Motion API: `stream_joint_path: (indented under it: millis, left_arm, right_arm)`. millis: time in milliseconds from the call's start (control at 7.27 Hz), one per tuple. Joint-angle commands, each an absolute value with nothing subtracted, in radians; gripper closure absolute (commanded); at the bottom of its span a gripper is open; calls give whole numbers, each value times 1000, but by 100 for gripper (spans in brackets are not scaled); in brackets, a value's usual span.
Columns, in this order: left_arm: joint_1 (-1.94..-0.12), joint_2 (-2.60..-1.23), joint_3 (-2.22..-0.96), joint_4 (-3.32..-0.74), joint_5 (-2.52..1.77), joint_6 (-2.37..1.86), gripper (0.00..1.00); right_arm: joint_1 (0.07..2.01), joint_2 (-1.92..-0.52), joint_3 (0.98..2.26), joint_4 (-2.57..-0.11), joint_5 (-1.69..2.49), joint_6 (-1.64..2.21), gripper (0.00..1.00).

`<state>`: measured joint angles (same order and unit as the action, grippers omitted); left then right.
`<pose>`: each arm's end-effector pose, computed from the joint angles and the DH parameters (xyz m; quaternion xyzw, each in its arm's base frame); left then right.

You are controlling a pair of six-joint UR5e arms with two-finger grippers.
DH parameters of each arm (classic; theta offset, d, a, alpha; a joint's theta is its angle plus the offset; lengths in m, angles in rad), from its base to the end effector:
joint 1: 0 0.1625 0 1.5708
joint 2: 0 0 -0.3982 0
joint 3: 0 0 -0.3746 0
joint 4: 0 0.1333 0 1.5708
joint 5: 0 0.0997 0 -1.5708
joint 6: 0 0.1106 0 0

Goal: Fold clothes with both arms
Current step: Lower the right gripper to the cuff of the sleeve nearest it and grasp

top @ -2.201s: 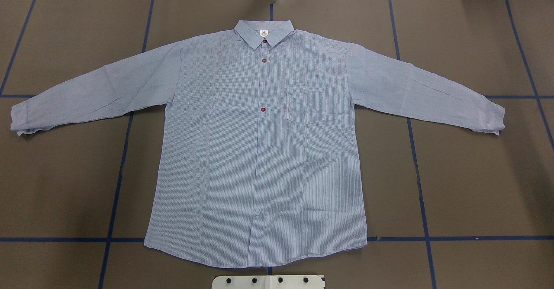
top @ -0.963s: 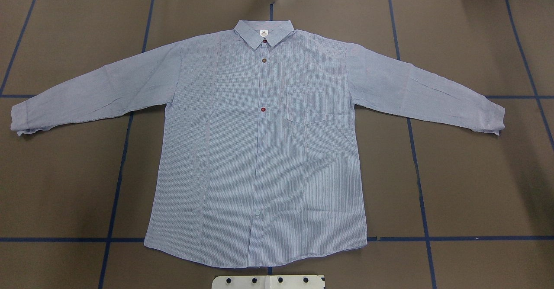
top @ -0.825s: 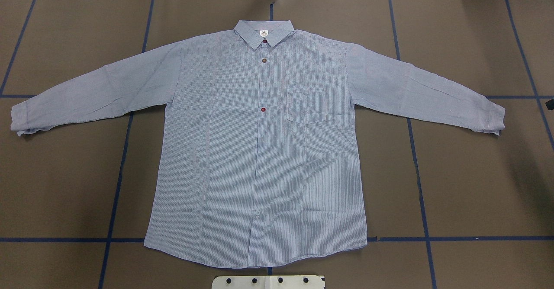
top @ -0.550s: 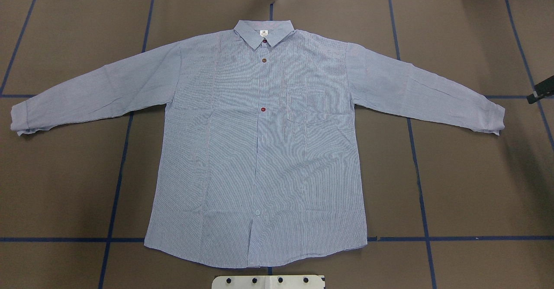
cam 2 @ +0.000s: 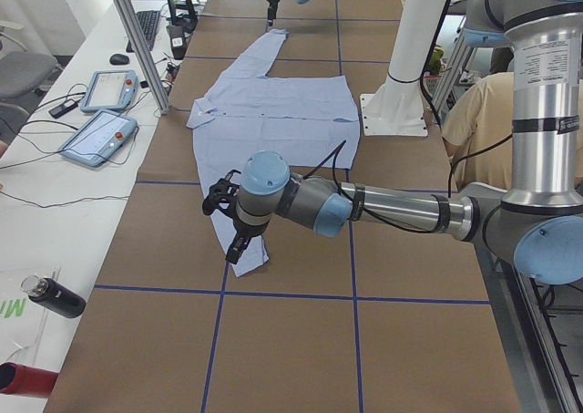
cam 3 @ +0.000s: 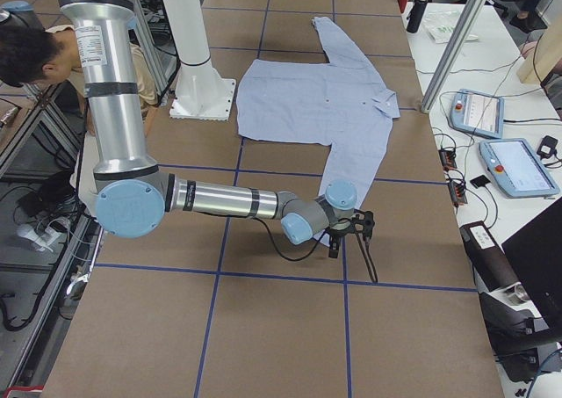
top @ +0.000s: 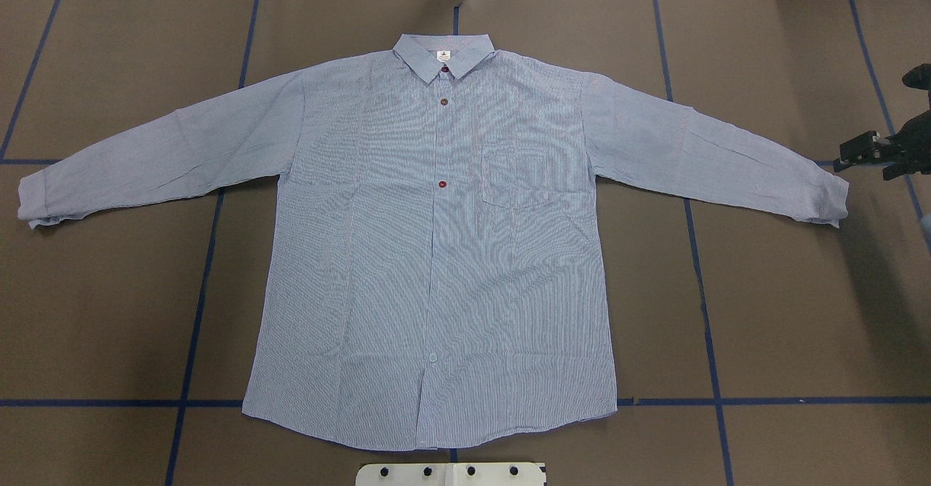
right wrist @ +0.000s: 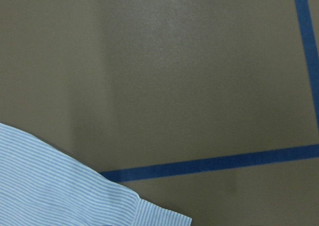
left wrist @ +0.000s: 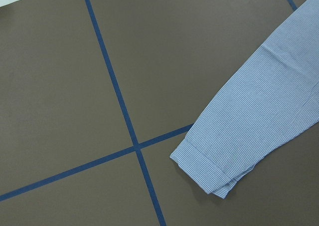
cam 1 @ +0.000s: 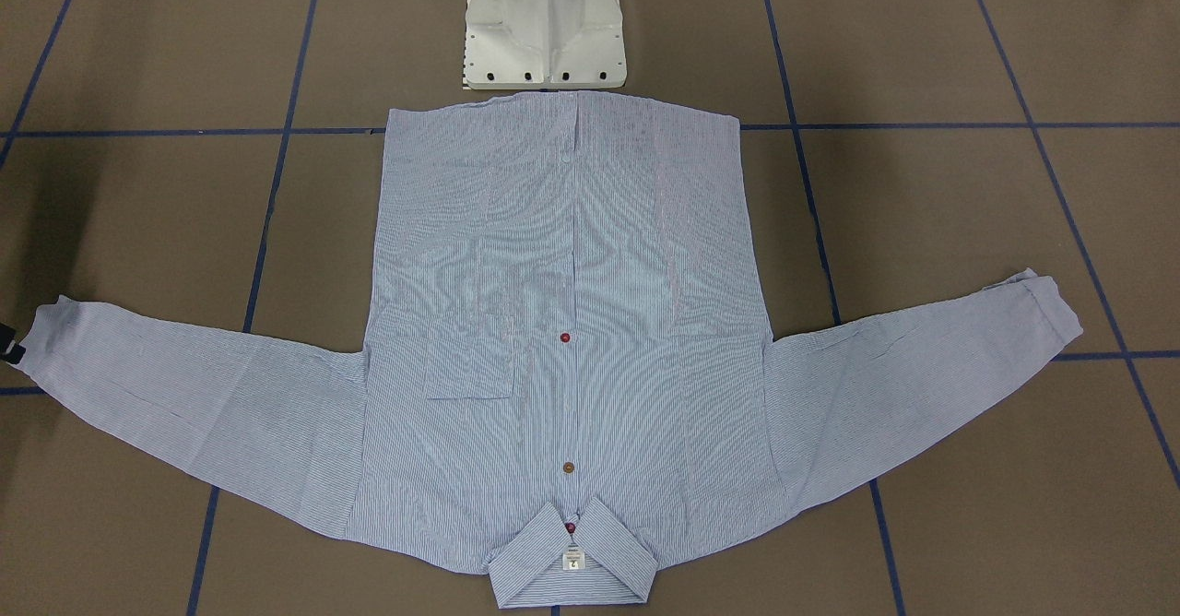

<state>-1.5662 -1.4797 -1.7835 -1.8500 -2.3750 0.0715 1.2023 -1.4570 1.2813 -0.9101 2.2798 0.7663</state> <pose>-0.0515 -0.4576 0.5453 0.1959 0.3772 0.1122 0.8982 -0.1378 -0.5271 0.6514 0.0088 -0.4052 0.0982 0.9089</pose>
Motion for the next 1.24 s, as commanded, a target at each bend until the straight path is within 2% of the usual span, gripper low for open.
stream_joint_path:
  millis: [0,550,1101]
  left_arm:
    - [-1566,-1480,-1782,-1850,-2375,72,1]
    - [-1566,-1480,-1776,-1850,-2375,74,1]
    - [-1566,-1480,-1776,-1850,-2375,74,1]
  right_arm:
    - [1187,-1463,1272,-902,2289,821,8]
    - [1144,-1450,1267,-902,2284,818,16]
    - [1144,-1447,1267,-904,2272,815,28]
